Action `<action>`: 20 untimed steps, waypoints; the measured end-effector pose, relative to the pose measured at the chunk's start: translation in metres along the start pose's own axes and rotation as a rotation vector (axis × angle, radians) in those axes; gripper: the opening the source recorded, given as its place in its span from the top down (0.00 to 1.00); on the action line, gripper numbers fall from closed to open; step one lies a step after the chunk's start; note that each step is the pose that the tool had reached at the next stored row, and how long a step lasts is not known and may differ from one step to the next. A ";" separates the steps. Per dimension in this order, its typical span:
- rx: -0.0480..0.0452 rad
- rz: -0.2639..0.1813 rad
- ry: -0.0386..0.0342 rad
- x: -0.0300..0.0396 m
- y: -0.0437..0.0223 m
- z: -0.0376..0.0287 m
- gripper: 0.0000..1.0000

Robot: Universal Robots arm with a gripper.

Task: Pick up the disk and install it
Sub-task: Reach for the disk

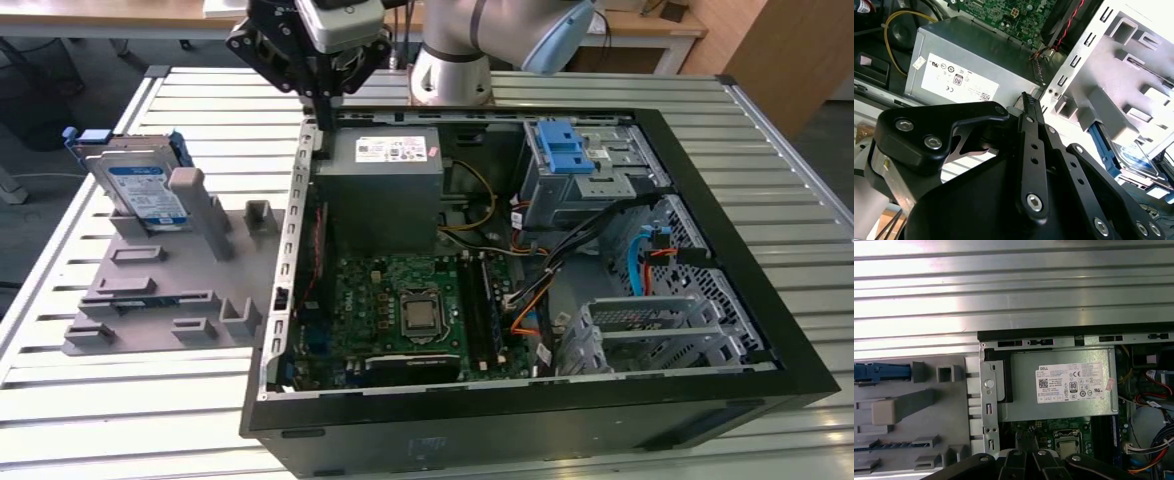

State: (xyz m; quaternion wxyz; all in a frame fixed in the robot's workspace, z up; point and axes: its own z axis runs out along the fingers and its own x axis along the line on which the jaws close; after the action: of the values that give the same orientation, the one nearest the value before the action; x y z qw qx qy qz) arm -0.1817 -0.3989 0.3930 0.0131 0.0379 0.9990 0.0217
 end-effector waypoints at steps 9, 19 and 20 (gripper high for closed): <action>0.0000 0.000 0.0000 0.0023 -0.0002 0.0000 0.89; 0.0000 0.000 0.0000 0.0099 0.0002 -0.0002 0.89; -0.0001 0.000 0.0000 0.0106 0.0002 -0.0002 0.89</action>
State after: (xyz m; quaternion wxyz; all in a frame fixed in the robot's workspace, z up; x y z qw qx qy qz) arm -0.1922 -0.3979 0.3929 0.0131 0.0379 0.9990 0.0217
